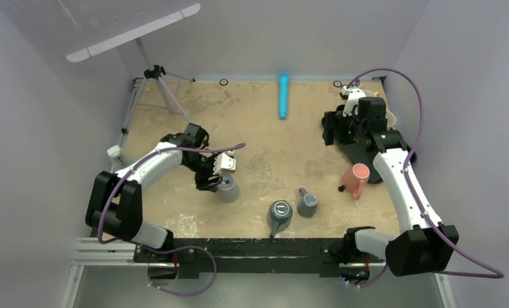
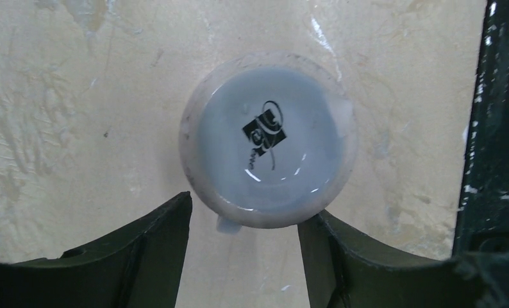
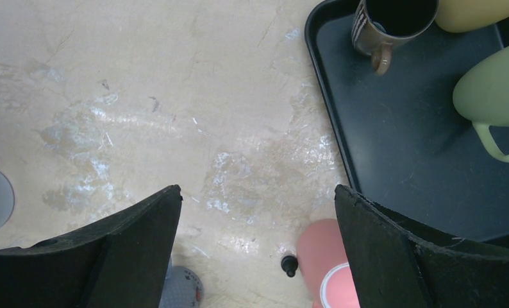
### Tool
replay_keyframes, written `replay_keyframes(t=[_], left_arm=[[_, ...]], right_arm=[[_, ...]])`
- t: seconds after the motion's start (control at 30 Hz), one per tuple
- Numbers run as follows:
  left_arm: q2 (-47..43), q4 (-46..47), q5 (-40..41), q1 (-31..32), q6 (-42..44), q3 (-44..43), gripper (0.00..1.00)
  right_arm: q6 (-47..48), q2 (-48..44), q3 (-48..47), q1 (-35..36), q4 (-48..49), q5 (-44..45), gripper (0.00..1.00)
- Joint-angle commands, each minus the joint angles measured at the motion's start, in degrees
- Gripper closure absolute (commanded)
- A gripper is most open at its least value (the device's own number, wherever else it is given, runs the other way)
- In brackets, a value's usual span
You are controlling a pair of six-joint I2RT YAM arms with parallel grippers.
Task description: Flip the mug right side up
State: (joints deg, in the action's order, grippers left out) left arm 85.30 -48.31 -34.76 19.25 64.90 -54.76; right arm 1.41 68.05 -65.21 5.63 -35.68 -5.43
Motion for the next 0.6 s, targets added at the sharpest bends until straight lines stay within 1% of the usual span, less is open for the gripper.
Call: replay_keyframes(t=[0.0,0.1,0.17,0.27,0.33,0.4,0.47,0.57], left_arm=[[-5.4,4.3,-4.6,1.3,-11.8,2.9,0.37],[-8.0,10.7,-1.0,3.2,-21.5,6.3,0.38],[-9.9,16.5,3.7,5.4,-31.5,9.0,0.40],[-12.9,19.9,5.7,8.0,-40.0,12.4,0.41],[-13.9,21.1,7.5,8.4,-42.2,14.0,0.44],[-14.0,22.1,11.9,8.4,-43.6,14.3,0.46],[-14.1,21.4,10.8,8.4,-43.3,14.0,0.49],[-14.1,20.3,11.5,8.7,-42.2,13.8,0.50]], right_arm=[[-0.8,-1.4,0.2,0.2,1.2,-0.2,0.08],[-1.0,-0.7,0.1,0.2,1.6,-0.8,0.08],[-0.9,-0.1,-0.3,0.2,1.8,-1.3,0.08],[-2.2,0.3,-1.1,0.2,1.8,-1.8,0.08],[-2.6,0.2,-1.1,0.2,2.0,-1.9,0.09],[-2.6,0.0,-1.0,0.2,2.2,-1.9,0.08],[-2.6,0.1,-0.9,0.2,2.2,-1.9,0.08],[-2.9,0.1,-0.9,0.2,2.1,-2.0,0.08]])
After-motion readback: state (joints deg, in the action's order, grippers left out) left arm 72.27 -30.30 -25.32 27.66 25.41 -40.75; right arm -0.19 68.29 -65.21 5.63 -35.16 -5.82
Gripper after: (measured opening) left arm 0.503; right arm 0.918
